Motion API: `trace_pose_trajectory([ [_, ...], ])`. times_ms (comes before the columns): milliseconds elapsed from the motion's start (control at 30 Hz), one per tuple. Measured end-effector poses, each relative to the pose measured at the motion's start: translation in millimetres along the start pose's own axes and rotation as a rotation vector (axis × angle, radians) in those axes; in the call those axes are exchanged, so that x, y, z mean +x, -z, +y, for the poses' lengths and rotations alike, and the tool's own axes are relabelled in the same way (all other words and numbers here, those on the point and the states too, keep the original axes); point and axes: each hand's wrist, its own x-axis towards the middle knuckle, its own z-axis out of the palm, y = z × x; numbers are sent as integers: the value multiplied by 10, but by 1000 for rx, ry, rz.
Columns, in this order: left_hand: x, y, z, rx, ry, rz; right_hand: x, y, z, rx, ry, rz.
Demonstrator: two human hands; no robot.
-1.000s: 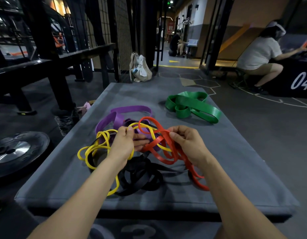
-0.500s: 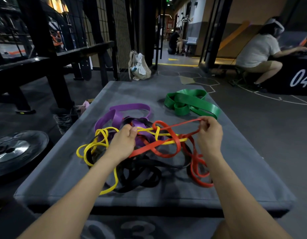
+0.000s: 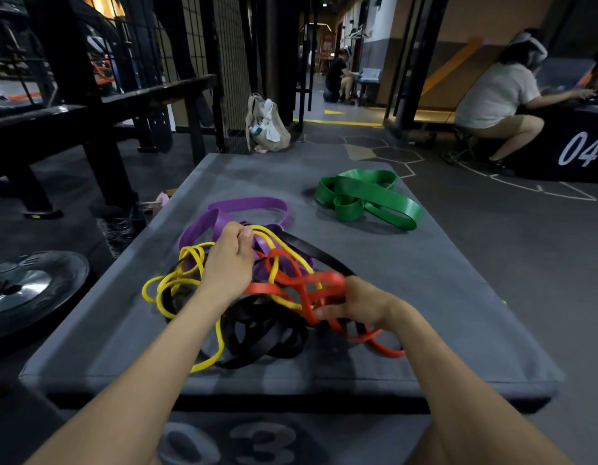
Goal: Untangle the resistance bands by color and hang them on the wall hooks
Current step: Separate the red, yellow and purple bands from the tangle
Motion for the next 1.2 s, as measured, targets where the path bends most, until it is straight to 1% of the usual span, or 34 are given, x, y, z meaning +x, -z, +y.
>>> trace_pose_trajectory([
  [67,33,20,-17,-17,5,64,21,-10,15,-40,5,-6],
  [100,51,36,-25,-29,19,102,42,9,30,-66,18,46],
  [133,69,55,-32,-45,36,139,69,45,50,-95,40,150],
  [167,84,74,-28,-76,67,172,99,96,79,-115,54,295],
  [233,100,92,-17,-161,148,211,129,213,119,-62,65,593],
  [267,113,91,-30,-187,176,224,134,262,132,-4,81,705],
  [367,154,71,-88,-213,198,272,90,315,101,129,106,903],
  [467,205,60,-125,-242,234,318,66,343,95,127,98,1034],
  [600,247,72,-120,-339,340,364,89,373,108,134,60,1098],
  [700,227,48,-94,-348,318,345,73,330,73,150,96,1049],
  [800,175,18,-78,-259,246,294,51,271,39,153,176,946],
  [900,147,-26,-58,-292,172,156,9,308,6,169,233,974],
  [967,119,-53,-13,-283,184,44,-22,342,0,163,253,975],
  [1067,82,-69,57,-351,234,-43,-52,358,20,177,260,946],
  [1133,69,-74,79,-374,223,-63,-73,359,12,202,279,932],
  [1200,65,-70,82,-392,190,-10,-97,368,14,223,298,925],
])
